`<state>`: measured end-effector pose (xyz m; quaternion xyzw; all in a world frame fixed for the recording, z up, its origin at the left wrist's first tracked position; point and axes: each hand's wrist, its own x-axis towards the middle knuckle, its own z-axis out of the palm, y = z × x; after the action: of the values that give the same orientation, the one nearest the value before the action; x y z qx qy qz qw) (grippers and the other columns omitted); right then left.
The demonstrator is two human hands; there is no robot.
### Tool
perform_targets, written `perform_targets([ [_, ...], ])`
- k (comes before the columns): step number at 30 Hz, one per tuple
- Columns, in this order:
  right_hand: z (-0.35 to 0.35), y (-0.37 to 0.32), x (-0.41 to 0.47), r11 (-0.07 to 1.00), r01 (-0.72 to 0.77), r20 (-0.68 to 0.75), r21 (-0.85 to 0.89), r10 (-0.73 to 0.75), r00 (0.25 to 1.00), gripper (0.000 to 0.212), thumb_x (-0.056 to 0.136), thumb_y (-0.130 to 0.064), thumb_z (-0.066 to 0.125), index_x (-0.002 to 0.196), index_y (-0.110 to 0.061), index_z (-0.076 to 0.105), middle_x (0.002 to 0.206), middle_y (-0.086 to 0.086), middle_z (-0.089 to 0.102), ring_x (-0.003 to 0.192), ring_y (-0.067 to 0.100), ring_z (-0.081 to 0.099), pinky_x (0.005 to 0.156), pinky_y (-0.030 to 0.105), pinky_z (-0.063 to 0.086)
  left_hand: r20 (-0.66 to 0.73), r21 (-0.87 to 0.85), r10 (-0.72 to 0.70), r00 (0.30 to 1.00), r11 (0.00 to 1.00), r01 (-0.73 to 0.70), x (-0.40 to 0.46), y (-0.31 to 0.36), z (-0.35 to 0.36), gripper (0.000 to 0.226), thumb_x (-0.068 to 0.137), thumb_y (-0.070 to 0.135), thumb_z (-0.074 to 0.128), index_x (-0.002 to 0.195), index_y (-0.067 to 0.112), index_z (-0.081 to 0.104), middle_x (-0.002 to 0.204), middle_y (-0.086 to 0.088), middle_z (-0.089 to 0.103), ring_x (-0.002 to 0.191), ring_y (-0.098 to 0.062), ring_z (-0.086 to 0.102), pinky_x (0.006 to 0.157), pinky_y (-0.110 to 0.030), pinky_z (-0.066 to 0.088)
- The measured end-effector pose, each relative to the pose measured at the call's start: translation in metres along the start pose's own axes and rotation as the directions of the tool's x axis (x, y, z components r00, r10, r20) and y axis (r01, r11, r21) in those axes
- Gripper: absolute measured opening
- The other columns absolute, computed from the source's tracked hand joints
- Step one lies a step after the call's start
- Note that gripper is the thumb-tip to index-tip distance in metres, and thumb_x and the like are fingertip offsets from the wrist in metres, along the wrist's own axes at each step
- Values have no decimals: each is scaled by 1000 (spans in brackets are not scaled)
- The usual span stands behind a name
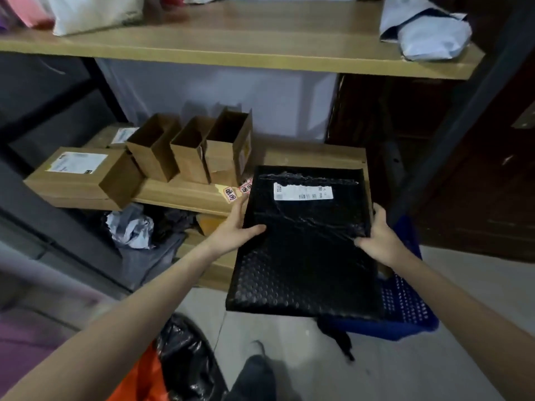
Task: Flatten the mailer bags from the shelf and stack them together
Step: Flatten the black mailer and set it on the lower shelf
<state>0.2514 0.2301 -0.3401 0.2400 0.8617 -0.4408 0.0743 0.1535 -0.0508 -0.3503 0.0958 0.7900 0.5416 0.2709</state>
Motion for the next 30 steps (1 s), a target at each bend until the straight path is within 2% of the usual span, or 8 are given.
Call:
perform_targets([
  [2,1,2,13,1000,-12,7,6,12,1000,86,87,-5,59,147,-26,2,151,11,19,124,30,41,91,36,44,34,142,54,998,988,-58,24,3,6,81,78,40,72,143,31,24,142,-6,36,133,-22,36,113,-40,31],
  [4,7,-3,26,999,-7,13,-38,7,1000,65,88,-8,58,139,-24,22,146,12,18,119,27,41,82,31,40,-4,301,49,999,953,-45,47,8,10,78,75,49,72,141,33,33,142,-10,28,136,-27,29,115,-37,24],
  [7,17,-15,49,997,-31,-40,-66,28,999,50,87,-16,59,132,-21,36,141,12,19,127,31,34,95,34,40,-67,399,70,995,916,-37,81,13,12,80,79,43,72,145,28,30,143,-13,22,134,-32,31,114,-34,23],
  [10,19,-28,76,993,-46,-94,-111,36,995,58,88,-22,60,139,-21,32,143,12,21,124,33,39,98,35,38,-71,439,88,994,897,-48,112,19,8,86,79,46,70,148,26,23,148,-14,15,140,-33,22,115,-37,20],
  [14,13,-30,116,965,-35,-187,-260,-15,982,66,88,-25,59,146,-16,27,141,18,21,132,37,23,109,37,26,-8,461,89,996,884,-76,147,27,5,94,79,46,71,151,25,14,156,-13,1,145,-30,8,116,-37,14],
  [21,16,-6,159,971,-53,-199,-235,5,980,65,89,-23,58,146,-13,26,150,13,16,136,32,23,111,35,27,68,528,9,998,848,-44,187,11,10,105,78,44,72,152,18,2,156,-10,-25,147,-28,-5,117,-34,11],
  [25,26,7,163,965,-58,-125,-254,26,992,68,92,-27,54,149,-18,19,153,12,16,136,32,31,111,36,31,57,744,115,992,657,-119,197,-6,19,92,85,51,61,152,15,9,158,-13,-16,147,-30,-3,119,-37,9],
  [30,37,4,172,808,15,-127,-589,-111,986,61,98,-36,39,149,-11,16,158,16,-7,146,30,-4,119,46,10,182,837,263,947,464,-289,204,-10,40,58,101,35,34,152,16,13,160,-11,-5,148,-26,-3,118,-37,2],
])
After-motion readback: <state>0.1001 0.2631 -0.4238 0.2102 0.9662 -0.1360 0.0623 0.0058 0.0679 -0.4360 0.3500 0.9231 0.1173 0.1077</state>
